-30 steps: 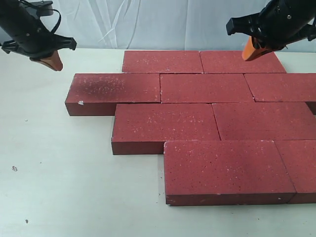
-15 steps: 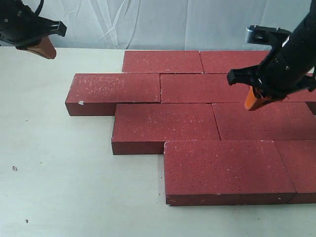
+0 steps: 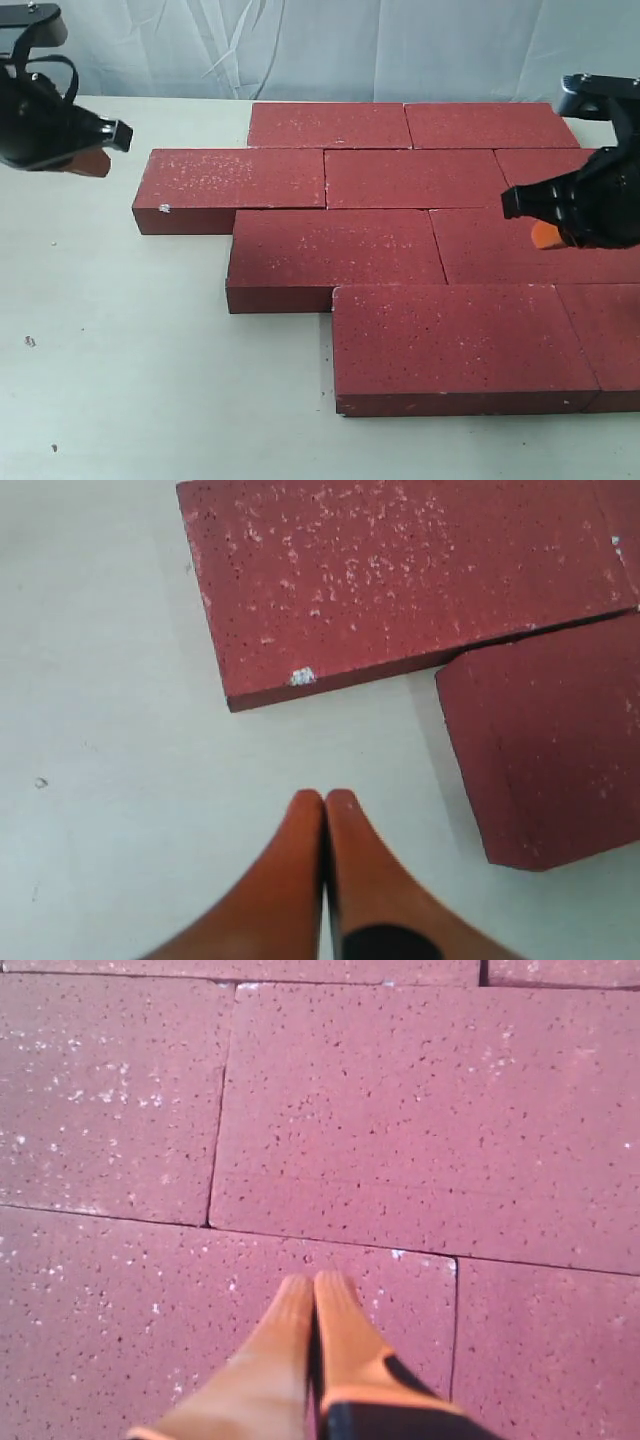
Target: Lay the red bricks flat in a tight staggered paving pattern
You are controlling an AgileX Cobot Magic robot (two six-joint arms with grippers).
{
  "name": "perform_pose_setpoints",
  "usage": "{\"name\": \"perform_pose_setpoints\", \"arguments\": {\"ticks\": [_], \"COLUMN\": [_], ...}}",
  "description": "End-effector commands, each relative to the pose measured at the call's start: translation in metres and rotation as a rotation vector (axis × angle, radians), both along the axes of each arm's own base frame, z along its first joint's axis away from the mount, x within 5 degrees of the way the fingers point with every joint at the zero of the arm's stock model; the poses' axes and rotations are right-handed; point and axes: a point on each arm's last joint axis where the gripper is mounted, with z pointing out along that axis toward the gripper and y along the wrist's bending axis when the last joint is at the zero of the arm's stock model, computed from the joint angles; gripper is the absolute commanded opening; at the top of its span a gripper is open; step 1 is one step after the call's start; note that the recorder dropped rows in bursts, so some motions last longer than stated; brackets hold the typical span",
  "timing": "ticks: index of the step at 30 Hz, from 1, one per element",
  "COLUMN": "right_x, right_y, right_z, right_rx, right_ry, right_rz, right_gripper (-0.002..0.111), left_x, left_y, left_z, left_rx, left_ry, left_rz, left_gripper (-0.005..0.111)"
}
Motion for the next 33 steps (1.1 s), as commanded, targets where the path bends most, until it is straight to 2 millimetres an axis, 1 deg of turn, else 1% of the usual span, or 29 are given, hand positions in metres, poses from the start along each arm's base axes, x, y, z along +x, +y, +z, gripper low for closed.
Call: {"name": "perform_pose_setpoints", "arguments": {"ticks": [1, 2, 3, 4, 6, 9, 12, 14, 25, 33], "right_x": [-0.033, -0.038, -0.053, -0.061, -0.088, -0.108, -0.123, -0.127, -0.129, -0.155], "right_y": [-0.009, -0.011, -0.014, -0.015, -0.022, -0.026, -0.029, -0.03, -0.03, -0.035], "right_z": [0.011, 0.013, 0.017, 0.02, 0.023, 0.03, 0.042, 0.045, 0.047, 0.061], "right_rx": [0.009, 0.012, 0.021, 0.027, 0.047, 0.068, 0.087, 0.092, 0.095, 0.121], "right_ry": [-0.176, -0.201, -0.275, -0.315, -0.475, -0.62, -0.717, -0.741, -0.756, -0.909], "right_rz": [-0.026, -0.029, -0.038, -0.041, -0.064, -0.08, -0.082, -0.083, -0.083, -0.099], "right_gripper": [-0.001, -0.001, -0.001, -0.001, -0.001, -0.001, -0.001, -0.001, -0.001, -0.001], "left_x": [-0.04, -0.047, -0.064, -0.072, -0.102, -0.116, -0.121, -0.122, -0.122, -0.122], "left_y": [0.007, 0.008, 0.012, 0.013, 0.018, 0.02, 0.021, 0.021, 0.021, 0.021], "left_z": [-0.005, -0.006, -0.008, -0.008, -0.008, -0.003, 0.004, 0.004, 0.004, 0.004], "left_rx": [-0.001, -0.001, -0.002, -0.002, -0.01, -0.015, -0.02, -0.02, -0.02, -0.022], "left_ry": [-0.094, -0.106, -0.14, -0.151, -0.206, -0.236, -0.274, -0.276, -0.276, -0.275], "left_rz": [0.036, 0.04, 0.051, 0.053, 0.057, 0.05, 0.05, 0.05, 0.05, 0.051], "left_gripper": [0.0, 0.0, 0.0, 0.0, 0.0, 0.0, 0.0, 0.0, 0.0, 0.0]}}
